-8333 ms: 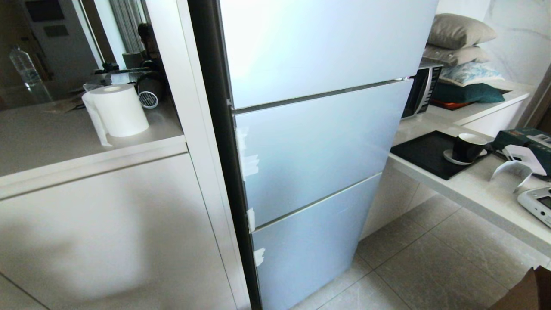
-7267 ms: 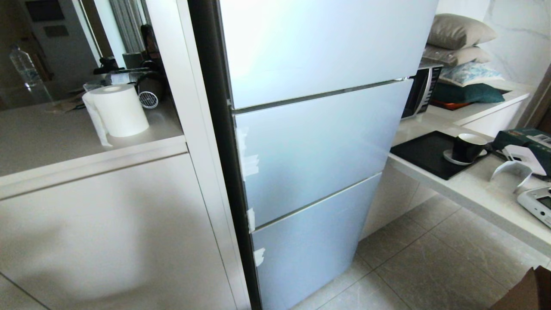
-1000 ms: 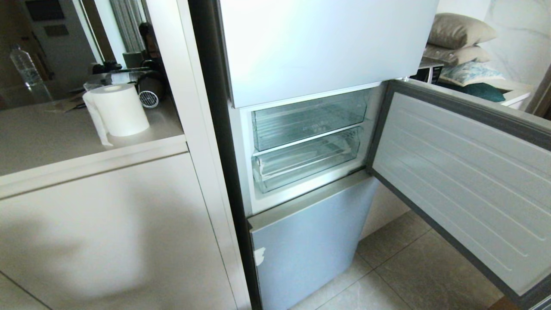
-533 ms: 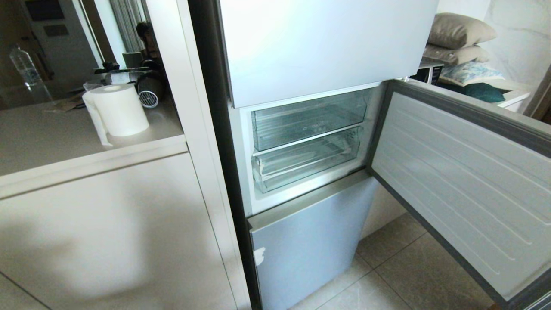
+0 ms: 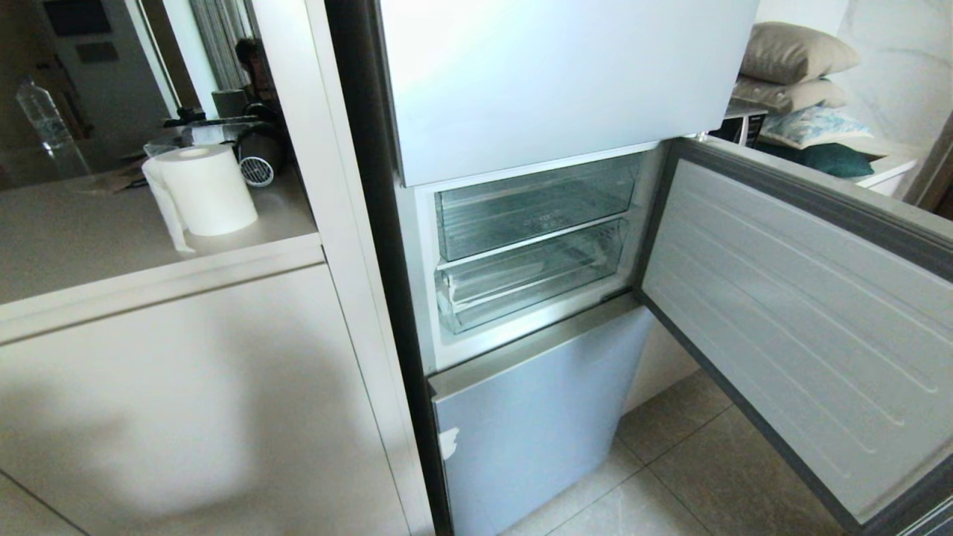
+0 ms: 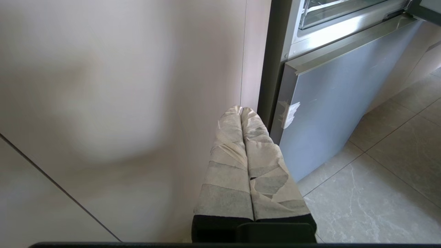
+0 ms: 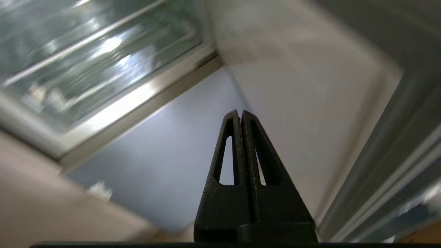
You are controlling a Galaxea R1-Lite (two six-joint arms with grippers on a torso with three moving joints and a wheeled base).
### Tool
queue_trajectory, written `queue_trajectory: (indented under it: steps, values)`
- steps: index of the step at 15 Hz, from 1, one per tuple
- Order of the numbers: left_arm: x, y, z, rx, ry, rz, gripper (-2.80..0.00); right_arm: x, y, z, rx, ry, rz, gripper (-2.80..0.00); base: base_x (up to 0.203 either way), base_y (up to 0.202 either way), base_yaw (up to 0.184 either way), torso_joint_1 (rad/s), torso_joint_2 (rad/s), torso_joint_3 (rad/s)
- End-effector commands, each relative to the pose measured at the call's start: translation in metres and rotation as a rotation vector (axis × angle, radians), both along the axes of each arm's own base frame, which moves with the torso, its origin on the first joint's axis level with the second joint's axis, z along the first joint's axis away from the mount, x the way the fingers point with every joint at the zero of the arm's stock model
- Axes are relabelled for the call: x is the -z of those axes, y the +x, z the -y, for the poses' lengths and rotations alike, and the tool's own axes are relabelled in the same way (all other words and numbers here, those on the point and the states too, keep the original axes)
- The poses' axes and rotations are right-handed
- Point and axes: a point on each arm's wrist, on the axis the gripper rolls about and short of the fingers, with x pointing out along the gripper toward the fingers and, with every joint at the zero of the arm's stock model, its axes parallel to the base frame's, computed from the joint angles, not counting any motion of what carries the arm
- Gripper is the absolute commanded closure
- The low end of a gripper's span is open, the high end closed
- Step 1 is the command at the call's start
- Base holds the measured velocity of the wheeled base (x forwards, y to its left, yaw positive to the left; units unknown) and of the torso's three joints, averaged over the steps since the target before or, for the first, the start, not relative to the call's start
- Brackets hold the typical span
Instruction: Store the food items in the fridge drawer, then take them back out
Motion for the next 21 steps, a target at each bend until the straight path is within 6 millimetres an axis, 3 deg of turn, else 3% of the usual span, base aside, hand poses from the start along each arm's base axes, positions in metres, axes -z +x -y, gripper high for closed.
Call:
queue_trajectory:
  steps: [1,7,11,15,19,21]
  values:
    - [0.000,0.000,0.000,0.000,0.000,-0.002,0.00,0.006,0.034,0.006,0.060,0.001,-0.061,0.00,0.000,0.000,0.000,0.000,0.00,0.000]
    - [0.000,0.000,0.000,0.000,0.000,0.000,0.00,0.014,0.087,0.027,0.220,-0.015,-0.077,0.00,0.000,0.000,0.000,0.000,0.00,0.000]
    - [0.000,0.000,0.000,0.000,-0.001,-0.001,0.00,0.013,0.101,0.032,0.247,-0.020,-0.033,0.00,0.000,0.000,0.000,0.000,0.00,0.000]
    - [0.000,0.000,0.000,-0.001,0.000,-0.002,0.00,0.006,0.120,0.018,-0.068,-0.010,-0.007,0.00,0.000,0.000,0.000,0.000,0.00,0.000]
    - [0.000,0.000,0.000,0.000,0.000,-0.001,0.00,0.029,0.168,0.010,-0.207,0.007,-0.107,0.00,0.000,0.000,0.000,0.000,0.00,0.000]
    - [0.000,0.000,0.000,-0.001,0.001,-0.002,0.00,0.041,0.182,-0.012,-0.292,0.007,-0.148,0.00,0.000,0.000,0.000,0.000,0.00,0.000]
